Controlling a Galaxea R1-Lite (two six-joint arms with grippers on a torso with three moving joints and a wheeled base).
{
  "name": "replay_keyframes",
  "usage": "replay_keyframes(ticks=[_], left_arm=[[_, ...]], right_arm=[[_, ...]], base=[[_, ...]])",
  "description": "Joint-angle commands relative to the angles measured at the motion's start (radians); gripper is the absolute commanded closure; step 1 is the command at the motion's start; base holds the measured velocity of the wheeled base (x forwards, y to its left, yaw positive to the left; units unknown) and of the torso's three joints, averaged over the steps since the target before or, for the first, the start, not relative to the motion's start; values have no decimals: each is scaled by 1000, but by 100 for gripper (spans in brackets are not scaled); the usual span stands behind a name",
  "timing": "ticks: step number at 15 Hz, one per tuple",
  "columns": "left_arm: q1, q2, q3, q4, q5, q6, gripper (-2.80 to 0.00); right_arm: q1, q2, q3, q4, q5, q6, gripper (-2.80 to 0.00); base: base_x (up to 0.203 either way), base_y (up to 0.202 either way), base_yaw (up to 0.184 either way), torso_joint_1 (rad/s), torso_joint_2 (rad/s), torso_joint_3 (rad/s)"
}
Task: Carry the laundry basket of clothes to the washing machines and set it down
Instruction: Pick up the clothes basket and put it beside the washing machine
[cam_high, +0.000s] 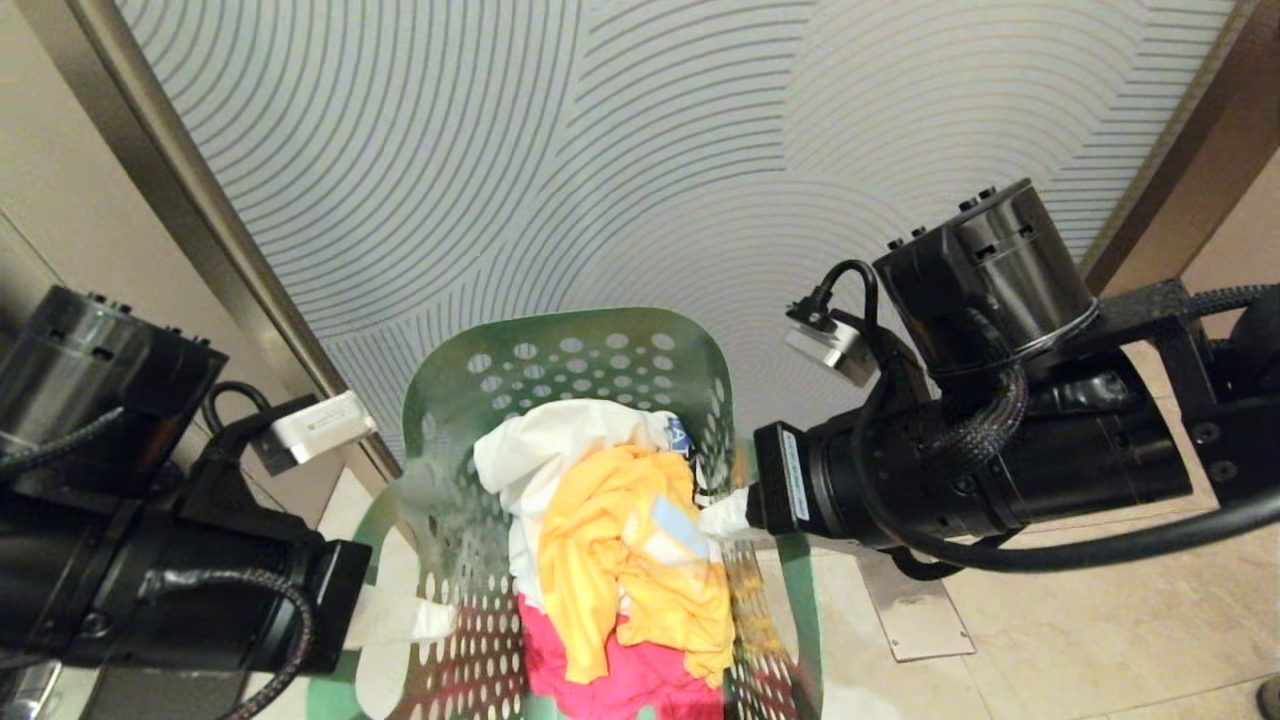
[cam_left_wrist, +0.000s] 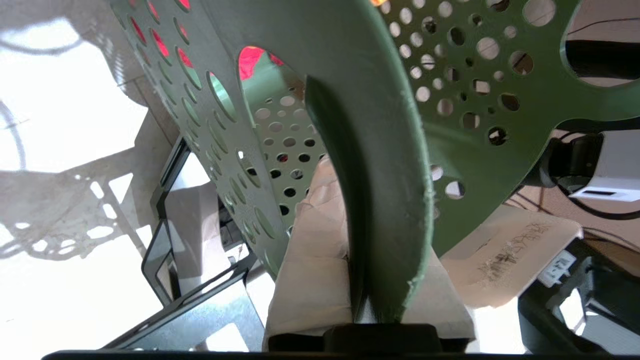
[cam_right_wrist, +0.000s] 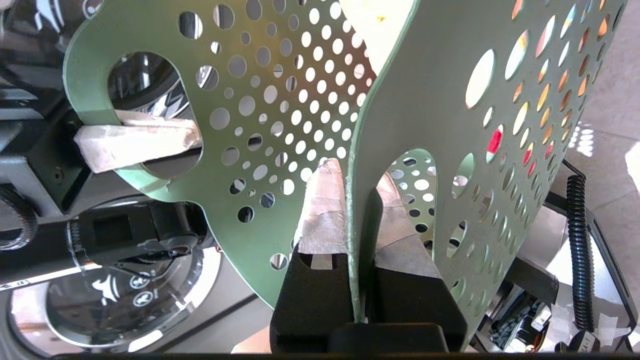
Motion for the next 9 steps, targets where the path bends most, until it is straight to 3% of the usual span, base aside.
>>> replay_keyframes(ticks=[1, 9], left_arm=[[0, 1, 6, 2, -2, -2, 0], [-21, 1, 40, 2, -1, 0, 0]], right_arm=[[1, 0, 1, 1, 2, 4, 0], [3, 4, 19, 1, 8, -3, 0]], base=[[0, 0, 0, 2, -2, 207], [0, 0, 0, -1, -1, 204]])
